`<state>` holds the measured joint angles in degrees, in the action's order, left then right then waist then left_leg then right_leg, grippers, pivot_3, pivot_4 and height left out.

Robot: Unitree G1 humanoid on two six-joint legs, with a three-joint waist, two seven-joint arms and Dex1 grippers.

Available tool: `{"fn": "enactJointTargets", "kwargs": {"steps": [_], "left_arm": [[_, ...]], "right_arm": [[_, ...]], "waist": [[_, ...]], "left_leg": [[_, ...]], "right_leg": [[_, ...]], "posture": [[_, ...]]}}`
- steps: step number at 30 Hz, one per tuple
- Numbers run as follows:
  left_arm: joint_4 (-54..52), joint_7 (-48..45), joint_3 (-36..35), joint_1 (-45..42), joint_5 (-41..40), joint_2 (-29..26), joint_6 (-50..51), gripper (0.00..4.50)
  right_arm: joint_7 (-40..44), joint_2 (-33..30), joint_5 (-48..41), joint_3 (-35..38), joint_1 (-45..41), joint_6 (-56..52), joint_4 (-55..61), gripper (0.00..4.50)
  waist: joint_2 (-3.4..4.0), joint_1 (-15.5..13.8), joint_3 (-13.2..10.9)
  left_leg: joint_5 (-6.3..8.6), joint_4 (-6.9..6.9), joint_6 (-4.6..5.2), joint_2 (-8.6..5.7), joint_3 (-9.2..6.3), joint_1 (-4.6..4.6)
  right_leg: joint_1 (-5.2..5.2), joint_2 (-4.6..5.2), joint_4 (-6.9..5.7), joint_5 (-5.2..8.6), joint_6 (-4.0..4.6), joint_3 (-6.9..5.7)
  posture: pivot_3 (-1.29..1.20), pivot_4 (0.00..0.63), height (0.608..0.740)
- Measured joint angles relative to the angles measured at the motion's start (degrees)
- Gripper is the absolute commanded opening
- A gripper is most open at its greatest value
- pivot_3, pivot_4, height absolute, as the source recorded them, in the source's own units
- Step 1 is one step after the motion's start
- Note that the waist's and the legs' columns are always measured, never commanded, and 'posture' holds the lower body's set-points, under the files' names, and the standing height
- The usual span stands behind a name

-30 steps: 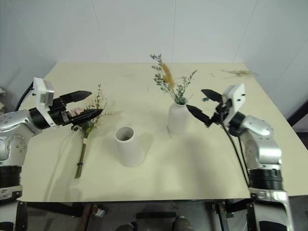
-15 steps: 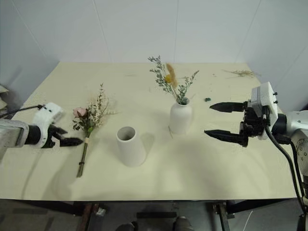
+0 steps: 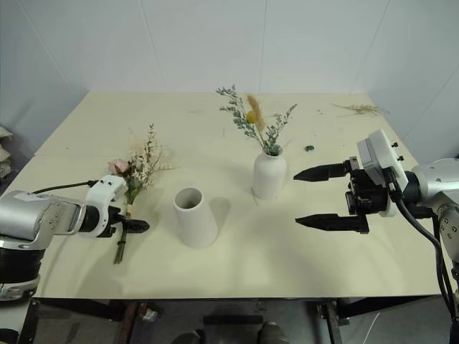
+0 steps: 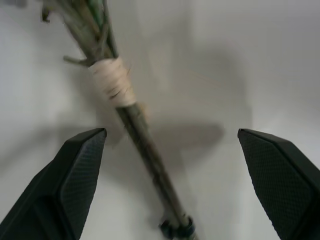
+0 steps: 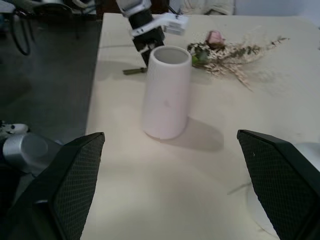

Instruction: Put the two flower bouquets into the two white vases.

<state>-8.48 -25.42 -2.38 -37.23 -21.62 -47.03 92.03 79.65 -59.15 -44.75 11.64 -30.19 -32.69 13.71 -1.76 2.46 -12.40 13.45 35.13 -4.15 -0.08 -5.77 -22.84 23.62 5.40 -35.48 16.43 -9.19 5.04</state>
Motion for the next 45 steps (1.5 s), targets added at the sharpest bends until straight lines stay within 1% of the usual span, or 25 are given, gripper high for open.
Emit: {"fn": "enactJointTargets", "kwargs": {"steps": [1,3,10,14,18,21,22,24,25,27,28,30,33,37,41,45], "left_arm": [[0.03,0.63,0.04,0.16,0.24,0.07,-0.21,3.92],[0.07,1.03,0.04,0.53,0.59,0.05,-0.71,3.34],[2.06,1.68,-0.09,1.45,1.60,-1.04,-4.06,1.11],[4.37,1.95,-1.21,1.65,1.63,-0.97,-6.09,0.01],[7.44,2.07,-2.57,1.46,1.64,0.08,-9.05,0.01],[10.94,3.34,-6.15,0.94,1.98,3.65,-14.44,0.01],[12.14,3.37,-7.17,0.78,1.99,4.63,-17.76,0.01],[14.08,1.89,-10.54,0.59,1.61,6.71,-27.89,0.01],[14.49,0.66,-12.98,0.39,0.98,8.20,-34.08,0.01],[14.78,-1.10,-16.57,-0.62,-0.90,10.21,-42.34,0.01],[14.79,-1.94,-18.61,-1.28,-2.17,11.07,-45.94,0.01],[14.81,-3.28,-20.73,-2.29,-4.15,11.91,-49.13,0.01],[13.96,-10.15,-24.29,-3.35,-13.29,14.56,-50.66,0.01],[12.87,-17.92,-26.60,-4.86,-24.50,14.43,-47.44,0.01],[11.11,-22.23,-25.72,-5.18,-31.42,14.29,-43.65,0.01],[10.77,-22.14,-25.50,-6.47,-35.31,14.69,-41.95,0.01]], "right_arm": [[0.00,0.01,-0.89,0.02,0.04,-0.42,0.67,4.50],[-0.02,0.01,-1.61,0.10,0.04,-0.98,1.23,4.50],[-0.02,0.50,-1.76,0.13,0.81,0.28,1.71,4.50],[-0.23,0.95,-1.58,0.13,1.90,1.35,1.69,4.50],[-1.40,1.73,-1.43,0.28,2.04,1.63,1.66,4.50],[-2.31,2.08,-1.25,1.02,2.22,1.92,1.61,4.50],[-2.66,2.32,-1.25,1.32,2.26,2.22,1.63,4.50],[-3.27,3.00,-1.25,1.90,2.76,2.67,1.74,4.50],[-3.60,3.16,-1.20,2.35,3.61,2.89,1.93,4.50],[-4.21,3.79,-0.99,2.40,4.53,3.32,1.97,4.50],[-4.59,4.25,-0.89,2.41,4.71,3.73,1.96,4.50],[-5.46,4.69,-0.89,2.74,4.94,4.08,2.06,4.50],[-8.91,6.77,-2.39,3.38,5.46,3.35,5.10,4.50],[-13.65,8.49,-7.00,3.44,5.18,0.42,9.74,4.50],[-17.40,9.28,-10.51,3.51,4.20,-1.18,12.30,4.50],[-19.11,9.38,-11.97,3.52,4.34,-1.77,13.00,4.50]], "waist": [[0.00,-0.05,0.00],[0.00,-0.05,0.00],[0.00,-0.21,0.00],[0.02,-0.42,0.01],[0.02,-0.59,0.02],[0.01,-0.82,0.01],[-0.01,-0.93,0.02],[-0.06,-1.06,0.01],[-0.07,-1.08,0.02],[-0.09,-1.07,0.03],[-0.09,-1.07,0.03],[-0.08,-0.84,0.04],[-0.08,-0.84,0.03],[-0.08,-0.79,0.03],[-0.08,-0.90,0.03],[-0.09,-0.93,0.03]], "left_leg": [[0.00,0.01,-0.01,0.00,0.00,0.01],[-0.01,0.01,-0.01,0.00,0.00,0.03],[0.01,0.00,-0.03,0.00,0.01,0.03],[0.01,0.01,-0.03,0.00,0.01,0.07],[-0.01,0.01,-0.04,0.00,0.04,0.36],[-0.10,0.01,-0.11,0.01,0.03,0.36],[-0.12,0.02,-0.13,0.01,0.03,0.34],[-0.15,0.03,-0.17,0.01,0.03,0.29],[-0.15,0.02,-0.17,0.01,0.03,0.24],[-0.14,0.02,-0.17,0.00,0.04,0.15],[-0.12,0.02,-0.15,0.00,0.04,0.11],[-0.07,0.01,-0.11,0.00,0.05,0.10],[-0.06,-0.01,-0.09,0.03,0.04,-0.06],[-0.05,0.05,-0.08,0.03,0.03,-0.22],[-0.07,0.11,-0.06,0.02,0.01,-0.19],[-0.07,0.22,-0.06,0.00,0.00,-0.19]], "right_leg": [[0.00,0.00,-0.01,0.00,0.01,0.00],[-0.01,0.00,-0.01,0.00,0.01,0.00],[-0.02,0.00,0.03,0.00,0.01,0.00],[-0.04,0.00,0.00,0.00,0.01,0.00],[-0.27,0.00,-0.03,0.00,0.06,0.00],[-0.29,0.00,-0.01,-0.04,0.11,0.00],[-0.30,0.00,0.00,-0.06,0.10,0.00],[-0.29,0.01,0.07,-0.10,0.13,-0.01],[-0.29,0.02,0.13,-0.14,0.07,-0.01],[-0.26,0.04,0.24,-0.21,0.00,-0.01],[-0.24,0.05,0.26,-0.26,-0.04,-0.01],[-0.22,0.05,0.27,-0.27,-0.07,0.00],[-0.06,0.02,0.27,-0.26,-0.07,-0.01],[0.05,0.03,0.28,-0.27,-0.08,-0.03],[0.02,0.02,0.19,-0.27,-0.08,-0.03],[-0.02,0.02,0.18,-0.29,-0.10,-0.03]], "posture": [[0.00,0.150,0.740],[0.00,0.150,0.740],[0.00,0.150,0.740],[0.00,0.150,0.740],[0.00,0.150,0.740],[0.00,0.150,0.740],[0.00,0.150,0.740],[0.00,0.150,0.740],[0.00,0.150,0.740],[0.00,0.150,0.740],[0.00,0.150,0.740],[0.00,0.150,0.740],[0.00,0.150,0.740],[0.00,0.150,0.740],[0.00,0.150,0.740],[0.00,0.150,0.740]]}}
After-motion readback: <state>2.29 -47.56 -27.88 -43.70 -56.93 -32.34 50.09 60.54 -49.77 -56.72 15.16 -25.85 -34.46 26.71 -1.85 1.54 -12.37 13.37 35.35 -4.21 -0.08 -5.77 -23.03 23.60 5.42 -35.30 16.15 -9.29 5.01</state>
